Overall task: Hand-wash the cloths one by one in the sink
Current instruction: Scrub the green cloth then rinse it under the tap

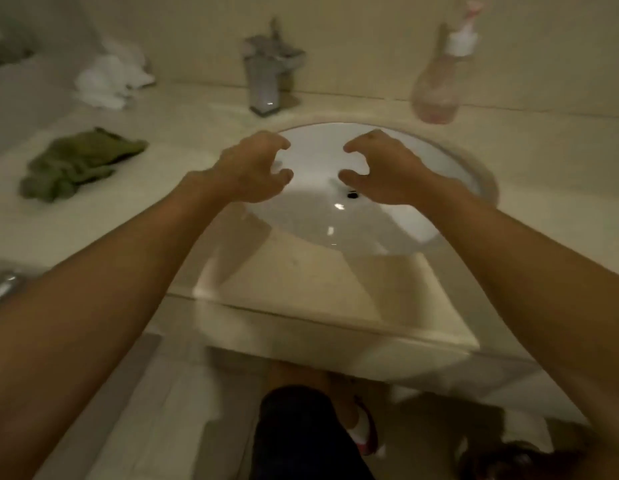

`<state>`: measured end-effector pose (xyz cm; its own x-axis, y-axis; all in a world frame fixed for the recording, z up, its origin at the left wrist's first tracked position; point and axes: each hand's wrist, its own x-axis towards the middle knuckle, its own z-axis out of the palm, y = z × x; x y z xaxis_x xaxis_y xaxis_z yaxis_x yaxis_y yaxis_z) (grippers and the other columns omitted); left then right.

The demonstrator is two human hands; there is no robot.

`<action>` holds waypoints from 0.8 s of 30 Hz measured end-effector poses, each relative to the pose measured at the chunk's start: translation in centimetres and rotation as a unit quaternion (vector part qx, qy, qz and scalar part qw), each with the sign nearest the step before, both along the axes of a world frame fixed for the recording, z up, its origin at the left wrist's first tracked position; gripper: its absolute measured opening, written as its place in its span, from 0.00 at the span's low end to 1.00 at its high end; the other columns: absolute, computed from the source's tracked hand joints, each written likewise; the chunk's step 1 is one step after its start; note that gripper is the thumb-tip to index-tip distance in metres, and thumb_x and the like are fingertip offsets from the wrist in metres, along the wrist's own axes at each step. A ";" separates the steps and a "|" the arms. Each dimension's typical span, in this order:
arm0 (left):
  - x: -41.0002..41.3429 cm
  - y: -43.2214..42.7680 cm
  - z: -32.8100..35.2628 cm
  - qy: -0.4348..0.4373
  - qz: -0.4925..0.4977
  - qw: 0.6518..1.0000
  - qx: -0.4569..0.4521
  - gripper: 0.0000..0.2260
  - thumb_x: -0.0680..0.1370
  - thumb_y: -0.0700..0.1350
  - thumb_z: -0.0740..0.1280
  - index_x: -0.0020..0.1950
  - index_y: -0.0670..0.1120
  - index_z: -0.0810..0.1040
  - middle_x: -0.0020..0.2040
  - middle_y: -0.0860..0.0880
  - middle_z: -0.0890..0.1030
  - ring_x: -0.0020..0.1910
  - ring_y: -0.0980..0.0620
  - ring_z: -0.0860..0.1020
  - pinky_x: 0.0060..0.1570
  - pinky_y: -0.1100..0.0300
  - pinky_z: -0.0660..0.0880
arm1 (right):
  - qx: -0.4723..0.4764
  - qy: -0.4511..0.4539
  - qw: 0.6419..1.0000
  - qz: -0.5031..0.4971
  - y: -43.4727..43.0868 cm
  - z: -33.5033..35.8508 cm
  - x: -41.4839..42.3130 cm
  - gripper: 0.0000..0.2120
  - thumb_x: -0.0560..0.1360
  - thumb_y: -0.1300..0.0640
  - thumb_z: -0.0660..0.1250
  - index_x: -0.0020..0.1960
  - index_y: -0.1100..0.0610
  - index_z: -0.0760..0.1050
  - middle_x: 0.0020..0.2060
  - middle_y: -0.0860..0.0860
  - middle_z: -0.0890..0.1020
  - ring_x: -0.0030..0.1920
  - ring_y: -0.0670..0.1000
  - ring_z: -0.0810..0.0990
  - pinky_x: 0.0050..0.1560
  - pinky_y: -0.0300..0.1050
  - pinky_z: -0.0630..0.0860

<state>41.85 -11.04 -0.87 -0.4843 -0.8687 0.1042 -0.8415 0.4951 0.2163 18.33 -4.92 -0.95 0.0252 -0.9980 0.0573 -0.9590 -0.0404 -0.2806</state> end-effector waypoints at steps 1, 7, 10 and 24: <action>3.1 -0.6 0.3 -0.008 0.028 1.000 0.002 0.28 0.80 0.56 0.66 0.77 0.47 0.66 0.77 0.47 0.67 0.74 0.44 0.67 0.72 0.47 0.65 | 0.004 -0.008 1.000 0.027 -1.6 -0.2 2.8 0.30 0.80 0.38 0.65 0.77 0.49 0.67 0.77 0.52 0.67 0.76 0.57 0.67 0.73 0.65 0.66; 19.5 -2.8 1.2 -0.071 0.163 0.984 -0.014 0.32 0.72 0.66 0.67 0.69 0.49 0.70 0.65 0.44 0.72 0.64 0.41 0.71 0.62 0.46 0.70 | 0.008 -0.064 0.984 0.164 -8.5 -0.3 18.9 0.32 0.80 0.42 0.67 0.79 0.50 0.63 0.78 0.51 0.65 0.77 0.55 0.65 0.75 0.60 0.64; 24.8 -3.3 0.4 -0.042 0.227 0.973 0.011 0.39 0.71 0.69 0.66 0.77 0.53 0.61 0.76 0.46 0.64 0.74 0.41 0.63 0.72 0.36 0.61 | 0.024 -0.031 0.977 0.210 -10.5 -0.4 24.7 0.34 0.82 0.43 0.64 0.83 0.49 0.54 0.82 0.48 0.56 0.81 0.53 0.55 0.78 0.61 0.57; 18.1 -4.7 1.1 0.246 0.109 0.963 -0.002 0.08 0.79 0.44 0.68 0.57 0.48 0.81 0.51 0.52 0.81 0.48 0.54 0.79 0.51 0.57 0.77 | -0.043 -0.133 0.972 0.188 -13.3 0.5 23.7 0.10 0.76 0.58 0.69 0.57 0.55 0.80 0.52 0.52 0.79 0.55 0.54 0.79 0.46 0.36 0.72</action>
<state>59.95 -15.77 0.20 -0.1811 -0.9434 0.2778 -0.7215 0.3194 0.6143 41.99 -18.24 -0.41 0.3604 -0.9124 0.1941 -0.7658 -0.4082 -0.4968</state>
